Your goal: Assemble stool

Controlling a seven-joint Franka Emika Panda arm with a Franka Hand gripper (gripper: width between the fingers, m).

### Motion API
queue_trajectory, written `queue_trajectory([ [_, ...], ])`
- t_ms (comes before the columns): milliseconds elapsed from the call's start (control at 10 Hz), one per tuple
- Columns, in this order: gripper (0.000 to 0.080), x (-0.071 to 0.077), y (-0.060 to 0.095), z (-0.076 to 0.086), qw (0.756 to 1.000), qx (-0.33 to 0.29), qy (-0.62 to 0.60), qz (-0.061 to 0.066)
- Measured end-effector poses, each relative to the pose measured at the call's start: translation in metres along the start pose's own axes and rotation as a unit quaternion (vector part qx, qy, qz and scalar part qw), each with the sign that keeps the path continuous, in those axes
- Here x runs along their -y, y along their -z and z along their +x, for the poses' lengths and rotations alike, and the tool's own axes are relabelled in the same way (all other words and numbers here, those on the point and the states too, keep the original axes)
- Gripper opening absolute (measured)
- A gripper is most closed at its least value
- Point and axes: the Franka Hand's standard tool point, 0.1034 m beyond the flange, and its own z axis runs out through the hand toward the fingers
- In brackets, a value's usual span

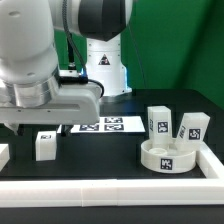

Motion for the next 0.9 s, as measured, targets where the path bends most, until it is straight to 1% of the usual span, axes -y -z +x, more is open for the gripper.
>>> queue_trajectory([
  [200, 0.0649, 0.000, -0.002, 0.000, 0.999, 0.001, 0.041, 0.000],
  [400, 0.0649, 0.000, -0.004, 0.001, 0.999, 0.001, 0.046, 0.000],
  [500, 0.0649, 0.001, -0.007, -0.003, 0.999, 0.014, 0.046, 0.002],
  [600, 0.0649, 0.001, -0.008, -0.002, 0.999, 0.013, 0.046, 0.002],
  [700, 0.0649, 0.001, -0.009, -0.004, 0.999, 0.022, 0.048, 0.004],
  [800, 0.0649, 0.005, -0.017, -0.019, 0.995, 0.083, 0.053, 0.016],
  [900, 0.0649, 0.006, -0.021, -0.011, 0.994, 0.098, 0.055, 0.013],
])
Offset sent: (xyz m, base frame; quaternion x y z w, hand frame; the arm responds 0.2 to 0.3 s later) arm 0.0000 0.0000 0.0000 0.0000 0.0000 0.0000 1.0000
